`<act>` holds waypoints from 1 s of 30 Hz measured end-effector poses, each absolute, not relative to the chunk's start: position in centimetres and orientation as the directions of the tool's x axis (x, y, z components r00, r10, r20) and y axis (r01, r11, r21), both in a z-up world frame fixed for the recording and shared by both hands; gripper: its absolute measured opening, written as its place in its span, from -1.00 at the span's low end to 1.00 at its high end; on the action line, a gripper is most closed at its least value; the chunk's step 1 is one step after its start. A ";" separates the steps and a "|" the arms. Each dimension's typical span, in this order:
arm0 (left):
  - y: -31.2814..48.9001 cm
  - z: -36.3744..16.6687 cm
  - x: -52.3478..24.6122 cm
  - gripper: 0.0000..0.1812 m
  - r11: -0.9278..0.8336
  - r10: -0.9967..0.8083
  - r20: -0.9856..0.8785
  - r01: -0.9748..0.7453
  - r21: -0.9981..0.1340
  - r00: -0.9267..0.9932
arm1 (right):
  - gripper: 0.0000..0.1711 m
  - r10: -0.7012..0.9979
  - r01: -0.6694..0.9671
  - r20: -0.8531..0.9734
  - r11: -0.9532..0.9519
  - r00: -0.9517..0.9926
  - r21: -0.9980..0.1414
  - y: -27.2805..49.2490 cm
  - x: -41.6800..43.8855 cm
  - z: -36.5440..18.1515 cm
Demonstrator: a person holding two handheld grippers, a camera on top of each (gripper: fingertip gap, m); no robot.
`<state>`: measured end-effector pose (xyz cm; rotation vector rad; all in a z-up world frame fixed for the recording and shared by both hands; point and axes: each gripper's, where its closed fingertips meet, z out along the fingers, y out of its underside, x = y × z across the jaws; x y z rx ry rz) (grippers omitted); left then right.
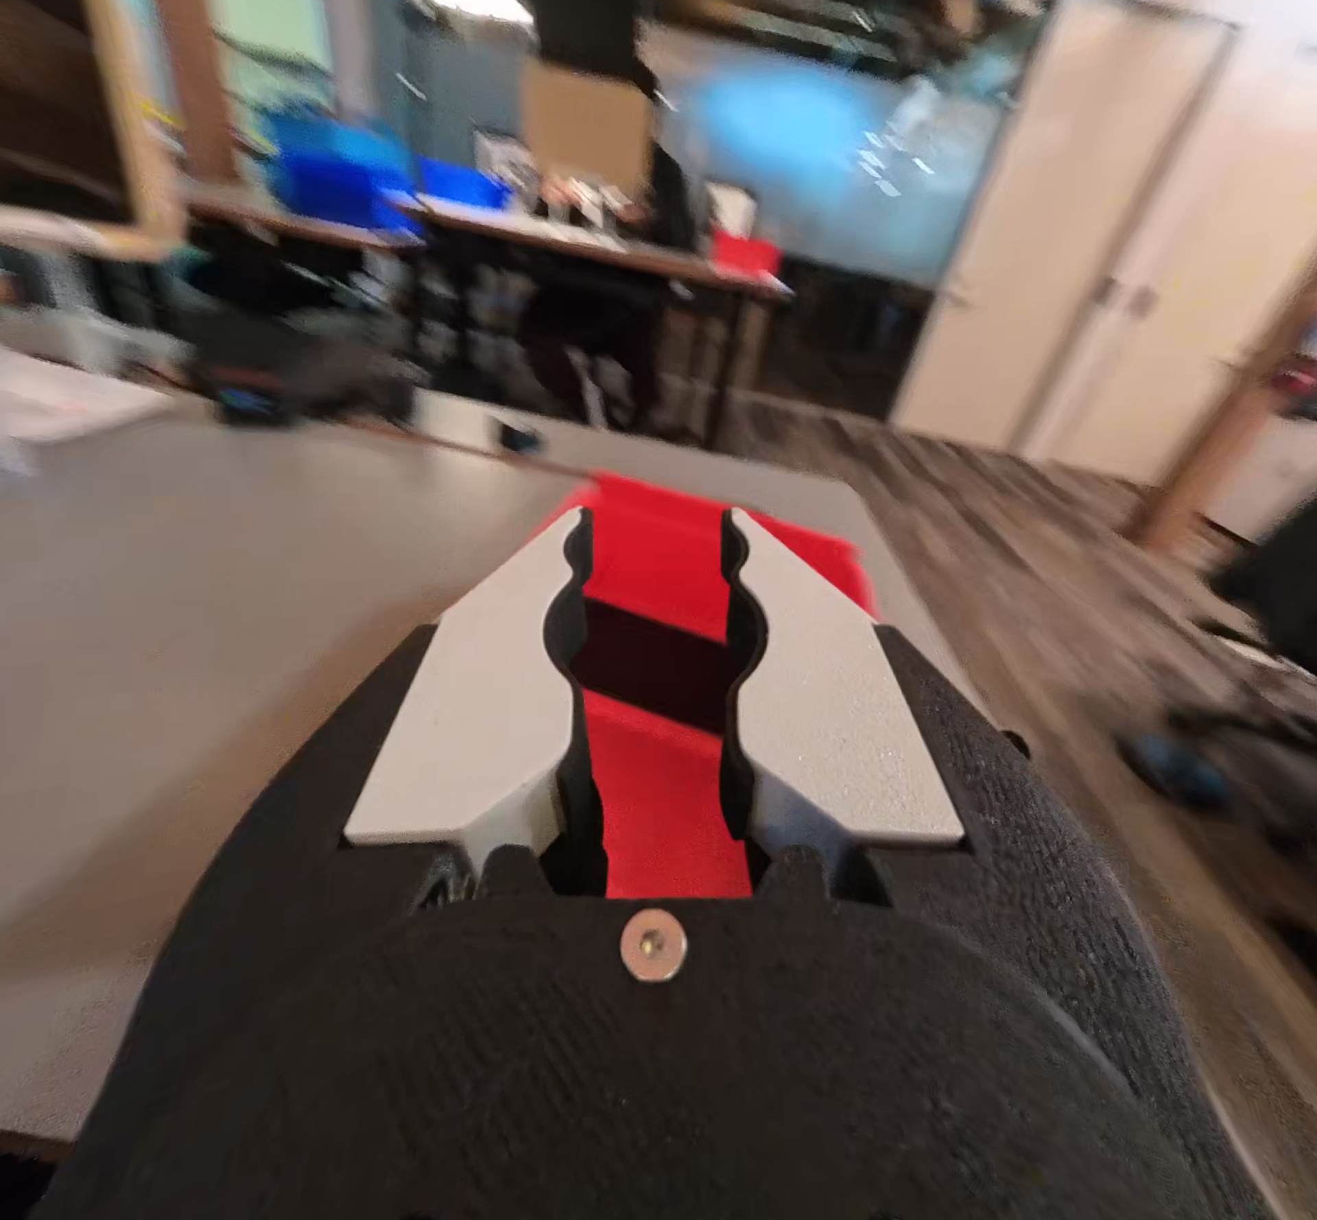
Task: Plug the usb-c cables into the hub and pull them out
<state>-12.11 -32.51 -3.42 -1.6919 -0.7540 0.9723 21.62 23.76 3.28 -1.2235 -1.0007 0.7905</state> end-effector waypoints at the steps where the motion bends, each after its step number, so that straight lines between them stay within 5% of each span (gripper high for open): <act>1: -31.5 -2.5 -12.5 -0.52 -0.345 0.813 -0.300 -0.003 -0.939 0.500 | -0.61 0.945 -0.036 0.166 0.183 0.282 -0.982 21.0 19.7 4.1; 6: -26.7 -0.2 -18.9 -0.52 -0.621 0.620 -0.581 -0.124 -0.774 0.527 | -0.61 0.987 -0.179 0.130 0.111 -0.098 -0.978 11.0 9.5 2.8; 10: -24.6 -3.9 -25.2 -0.48 -0.870 0.293 -0.707 -0.128 -0.477 0.644 | -0.60 0.977 -0.156 0.130 0.104 -0.167 -0.982 9.4 1.9 -2.2; 18: -20.7 -8.5 -28.0 -0.45 -0.906 -0.020 -0.601 -0.269 -0.327 0.799 | -0.62 0.947 -0.068 0.283 0.276 -0.150 -0.959 9.1 -2.6 -8.6; 22: -21.1 -10.8 -29.4 -0.50 -0.946 -0.131 -0.590 -0.278 -0.166 0.797 | -0.64 0.956 -0.077 0.255 0.246 -0.145 -0.966 9.4 -2.6 -8.5; 25: -21.6 -12.2 -30.4 -0.63 -0.959 -0.194 -0.592 -0.280 -0.055 0.782 | -0.64 0.953 -0.080 0.265 0.256 -0.149 -0.963 9.2 -2.6 -8.5; 27: -21.6 -11.9 -31.6 -0.89 -0.960 -0.221 -0.655 -0.278 0.017 0.722 | -0.65 0.947 -0.079 0.281 0.272 -0.153 -0.959 9.0 -2.6 -8.6; 30: -21.4 -10.4 -31.7 -0.90 -0.958 -0.254 -0.705 -0.274 0.087 0.662 | -0.67 0.942 -0.083 0.298 0.289 -0.154 -0.954 8.8 -2.6 -8.7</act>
